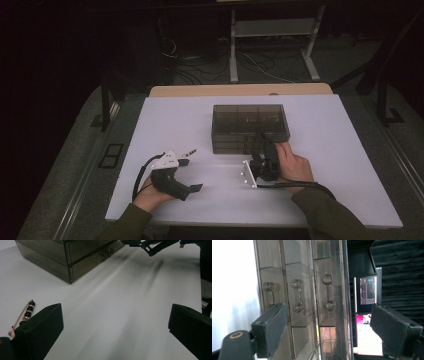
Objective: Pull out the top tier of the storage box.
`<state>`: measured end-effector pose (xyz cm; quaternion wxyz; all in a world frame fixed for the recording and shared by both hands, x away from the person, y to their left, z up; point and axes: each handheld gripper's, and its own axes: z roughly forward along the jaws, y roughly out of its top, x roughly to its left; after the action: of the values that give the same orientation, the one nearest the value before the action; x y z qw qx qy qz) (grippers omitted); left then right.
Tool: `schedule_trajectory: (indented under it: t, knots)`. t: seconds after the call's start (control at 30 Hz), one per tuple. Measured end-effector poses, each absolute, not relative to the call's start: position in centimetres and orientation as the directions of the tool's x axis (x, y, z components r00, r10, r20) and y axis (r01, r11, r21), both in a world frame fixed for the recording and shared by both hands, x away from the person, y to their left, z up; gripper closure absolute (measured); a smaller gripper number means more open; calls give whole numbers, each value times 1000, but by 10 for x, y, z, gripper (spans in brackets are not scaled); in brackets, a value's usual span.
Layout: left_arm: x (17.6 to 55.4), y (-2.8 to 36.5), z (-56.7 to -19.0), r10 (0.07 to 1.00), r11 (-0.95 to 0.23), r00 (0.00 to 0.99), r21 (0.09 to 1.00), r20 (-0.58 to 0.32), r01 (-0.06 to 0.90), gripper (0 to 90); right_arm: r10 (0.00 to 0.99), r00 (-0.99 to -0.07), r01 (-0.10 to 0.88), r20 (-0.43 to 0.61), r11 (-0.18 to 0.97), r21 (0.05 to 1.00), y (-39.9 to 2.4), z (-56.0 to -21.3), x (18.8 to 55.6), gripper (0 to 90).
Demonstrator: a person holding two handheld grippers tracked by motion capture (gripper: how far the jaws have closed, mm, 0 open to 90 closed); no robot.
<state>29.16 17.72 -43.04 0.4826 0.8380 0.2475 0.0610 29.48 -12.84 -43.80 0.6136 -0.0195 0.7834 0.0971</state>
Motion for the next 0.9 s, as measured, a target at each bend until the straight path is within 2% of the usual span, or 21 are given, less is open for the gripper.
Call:
schedule_trajectory:
  t: [0.1,0.13,0.3,0.57,0.87,0.9]
  knots:
    - [292,177,-431,472,-410,871,841,-134,351,0,85,-239,-146,-967,982,122,-128,-439,295,156]
    - [292,177,-431,471,-411,872,842,-132,350,0,81,-240,-147,-967,982,119,-128,-439,294,225]
    - [292,177,-430,473,-410,871,842,-134,352,0,67,-233,-156,-970,982,105,-127,-439,293,245]
    - [292,177,-430,472,-412,872,841,-131,350,0,51,-230,-156,-972,984,89,-125,-440,291,417]
    - [292,177,-430,473,-410,871,842,-132,350,0,50,-223,-152,-973,985,86,-125,-440,292,492]
    - [292,177,-430,472,-412,872,842,-131,349,0,53,-224,-151,-973,984,89,-125,-440,292,522]
